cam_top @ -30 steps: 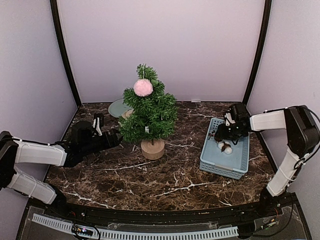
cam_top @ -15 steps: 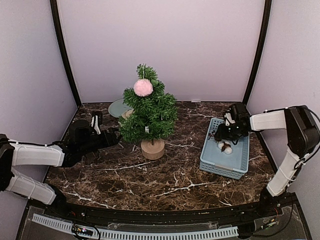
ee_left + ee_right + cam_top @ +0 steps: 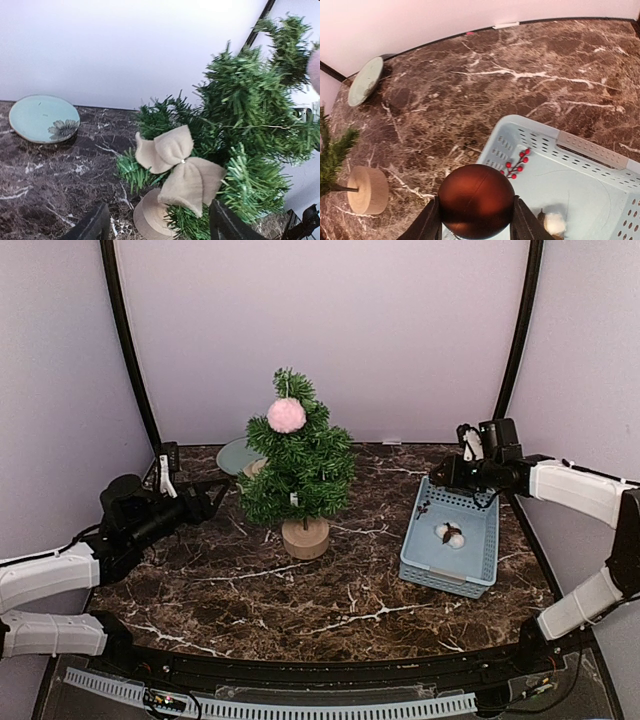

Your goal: Decorate the small christmas tree

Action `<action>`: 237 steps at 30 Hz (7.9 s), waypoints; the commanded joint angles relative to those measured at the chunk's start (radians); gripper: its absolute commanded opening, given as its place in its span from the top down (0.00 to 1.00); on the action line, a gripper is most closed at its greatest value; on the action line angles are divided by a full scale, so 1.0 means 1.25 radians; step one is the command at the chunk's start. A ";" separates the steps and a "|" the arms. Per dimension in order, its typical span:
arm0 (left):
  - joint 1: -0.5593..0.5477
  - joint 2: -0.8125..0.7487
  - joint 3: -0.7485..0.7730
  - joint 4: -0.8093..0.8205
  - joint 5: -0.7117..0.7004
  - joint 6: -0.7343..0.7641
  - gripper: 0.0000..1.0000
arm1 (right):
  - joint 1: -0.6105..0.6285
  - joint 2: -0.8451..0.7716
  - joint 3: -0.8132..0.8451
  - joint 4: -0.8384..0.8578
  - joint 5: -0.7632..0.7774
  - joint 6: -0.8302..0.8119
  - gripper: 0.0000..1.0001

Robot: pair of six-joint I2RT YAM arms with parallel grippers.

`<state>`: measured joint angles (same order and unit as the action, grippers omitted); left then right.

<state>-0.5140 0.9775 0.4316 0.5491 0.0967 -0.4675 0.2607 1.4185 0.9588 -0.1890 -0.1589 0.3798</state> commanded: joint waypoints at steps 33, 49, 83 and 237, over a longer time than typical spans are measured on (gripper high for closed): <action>-0.340 0.137 0.288 -0.036 0.144 0.530 0.46 | 0.555 -0.093 0.164 0.041 0.082 0.176 0.60; -0.373 0.190 0.323 -0.040 0.097 0.536 0.48 | 0.623 -0.057 0.201 0.060 0.120 0.156 0.60; -0.377 0.223 0.334 -0.030 0.095 0.553 0.82 | 0.627 -0.029 0.218 0.087 0.100 0.176 0.60; -0.354 0.069 0.319 -0.030 -0.131 0.473 1.00 | 0.688 0.078 0.074 0.531 0.048 -0.190 0.59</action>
<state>-0.9733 1.0931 0.8425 0.4778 0.0170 0.1116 1.1297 1.5002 1.0142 0.4873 -0.1211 0.0975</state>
